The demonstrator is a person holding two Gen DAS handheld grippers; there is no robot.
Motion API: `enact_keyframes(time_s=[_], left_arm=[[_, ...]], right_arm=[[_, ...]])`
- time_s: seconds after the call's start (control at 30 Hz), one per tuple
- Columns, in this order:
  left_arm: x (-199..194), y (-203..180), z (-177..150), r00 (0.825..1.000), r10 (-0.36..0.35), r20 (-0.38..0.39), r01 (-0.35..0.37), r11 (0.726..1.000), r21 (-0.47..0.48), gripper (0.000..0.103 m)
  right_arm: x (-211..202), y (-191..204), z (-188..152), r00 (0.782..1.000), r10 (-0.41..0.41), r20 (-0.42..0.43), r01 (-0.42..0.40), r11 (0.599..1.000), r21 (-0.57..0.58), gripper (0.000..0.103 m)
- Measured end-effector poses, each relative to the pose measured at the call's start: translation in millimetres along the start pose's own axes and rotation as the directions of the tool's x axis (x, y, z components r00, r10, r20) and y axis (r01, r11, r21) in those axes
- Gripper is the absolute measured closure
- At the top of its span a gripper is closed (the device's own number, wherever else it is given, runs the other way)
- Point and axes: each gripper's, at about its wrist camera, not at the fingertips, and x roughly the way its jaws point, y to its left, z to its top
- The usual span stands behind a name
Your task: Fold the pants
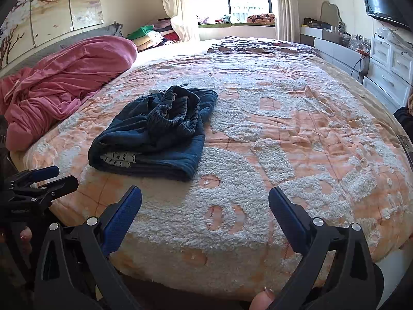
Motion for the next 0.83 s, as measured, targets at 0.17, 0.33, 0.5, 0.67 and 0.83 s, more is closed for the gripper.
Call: enact_keyframes(time_s=[0.17, 0.33, 0.5, 0.67, 0.83], left_arm=[[-2, -2, 1, 1.0, -0.004, -0.002, 0.004, 1.0, 0.003, 0.01], [-1, -2, 4, 0.998, 0.054, -0.014, -0.054, 0.998, 0.009, 0.01], [-4, 11, 22, 1.0, 0.027, 0.008, -0.027, 0.999, -0.026, 0.01], [23, 64, 63, 0.985, 0.169, -0.028, -0.171, 0.981, -0.088, 0.009], [67, 148, 108, 0.935, 0.347, -0.074, -0.354, 0.928, -0.113, 0.009]], right_arm=[[3, -2, -1, 1.0, -0.01, -0.01, 0.01, 1.0, 0.0, 0.005], [6, -6, -2, 0.999, -0.022, -0.024, 0.022, 1.0, 0.008, 0.005], [16, -21, -1, 0.998, -0.047, -0.046, 0.049, 0.998, 0.031, 0.005], [26, -73, 19, 0.985, -0.161, -0.055, 0.165, 0.984, 0.061, 0.005], [56, -184, 62, 0.91, -0.396, -0.122, 0.409, 0.906, 0.109, 0.005]])
